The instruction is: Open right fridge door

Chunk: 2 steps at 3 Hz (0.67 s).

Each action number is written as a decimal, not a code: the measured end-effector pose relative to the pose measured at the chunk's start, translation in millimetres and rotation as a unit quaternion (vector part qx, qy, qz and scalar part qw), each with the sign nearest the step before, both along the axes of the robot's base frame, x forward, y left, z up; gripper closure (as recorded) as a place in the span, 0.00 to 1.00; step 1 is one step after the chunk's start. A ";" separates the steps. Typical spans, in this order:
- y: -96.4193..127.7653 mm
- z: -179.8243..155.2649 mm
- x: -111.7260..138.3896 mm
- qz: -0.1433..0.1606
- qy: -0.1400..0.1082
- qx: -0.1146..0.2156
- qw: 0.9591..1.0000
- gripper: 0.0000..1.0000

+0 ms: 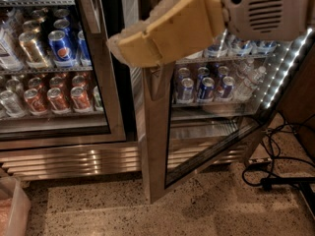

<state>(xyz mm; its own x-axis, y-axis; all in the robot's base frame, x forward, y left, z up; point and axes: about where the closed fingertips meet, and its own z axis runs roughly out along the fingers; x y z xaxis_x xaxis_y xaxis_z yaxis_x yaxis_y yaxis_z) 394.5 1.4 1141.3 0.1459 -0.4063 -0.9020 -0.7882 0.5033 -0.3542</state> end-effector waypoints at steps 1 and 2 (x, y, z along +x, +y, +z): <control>0.0 0.0 0.0 0.000 0.000 0.000 1.000 0.00; 0.0 0.0 0.0 0.000 0.000 0.000 1.000 0.00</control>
Offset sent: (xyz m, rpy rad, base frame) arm 0.0172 -0.0283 -0.0690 -0.5024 0.0340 -0.2797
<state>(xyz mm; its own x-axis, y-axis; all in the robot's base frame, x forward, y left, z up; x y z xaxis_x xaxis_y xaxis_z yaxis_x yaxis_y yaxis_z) 394.5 1.4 1141.3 0.1459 -0.4063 -0.9020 -0.7882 0.5033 -0.3542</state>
